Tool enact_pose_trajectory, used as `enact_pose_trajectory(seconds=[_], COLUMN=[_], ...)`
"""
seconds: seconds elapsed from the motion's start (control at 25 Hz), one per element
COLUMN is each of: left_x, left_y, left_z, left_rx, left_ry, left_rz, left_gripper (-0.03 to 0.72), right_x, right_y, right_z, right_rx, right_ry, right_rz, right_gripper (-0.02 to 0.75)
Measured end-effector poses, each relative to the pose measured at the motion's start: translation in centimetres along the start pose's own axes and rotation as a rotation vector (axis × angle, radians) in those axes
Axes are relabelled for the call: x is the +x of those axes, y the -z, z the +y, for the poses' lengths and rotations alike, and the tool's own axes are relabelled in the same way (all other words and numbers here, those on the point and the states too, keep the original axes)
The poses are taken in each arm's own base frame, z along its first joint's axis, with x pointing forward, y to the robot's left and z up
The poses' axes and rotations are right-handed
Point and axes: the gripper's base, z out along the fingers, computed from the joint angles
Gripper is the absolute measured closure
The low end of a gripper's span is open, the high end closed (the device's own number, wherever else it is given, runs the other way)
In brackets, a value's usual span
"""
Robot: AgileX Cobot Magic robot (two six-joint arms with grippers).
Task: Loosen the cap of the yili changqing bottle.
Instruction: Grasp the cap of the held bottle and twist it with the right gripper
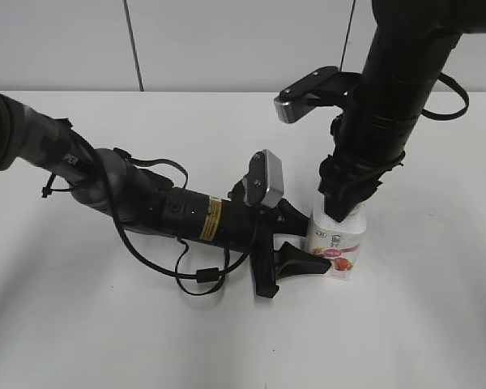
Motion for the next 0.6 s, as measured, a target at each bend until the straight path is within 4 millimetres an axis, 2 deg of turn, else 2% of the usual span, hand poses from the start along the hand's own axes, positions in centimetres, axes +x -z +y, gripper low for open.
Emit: enact_pose_trajectory(seconds=[0.2, 0.32, 0.48, 0.6], left_x=[0.01, 0.01, 0.01, 0.01], left_y=[0.00, 0.00, 0.00, 0.00], left_z=[-0.01, -0.01, -0.01, -0.01], left_rx=[0.001, 0.001, 0.001, 0.001], left_ry=[-0.001, -0.001, -0.001, -0.001], left_rz=[0.001, 0.001, 0.001, 0.001], left_gripper=[0.300, 0.300, 0.301, 0.301], right_x=[-0.04, -0.12, -0.17, -0.18], right_y=[0.04, 0.09, 0.09, 0.09], right_z=[-0.08, -0.12, -0.15, -0.15], right_rx=[0.009, 0.018, 0.025, 0.026], right_ry=[0.599, 0.841, 0.976, 1.013], right_rz=[0.000, -0.006, -0.009, -0.009], right_gripper=[0.345, 0.345, 0.346, 0.346])
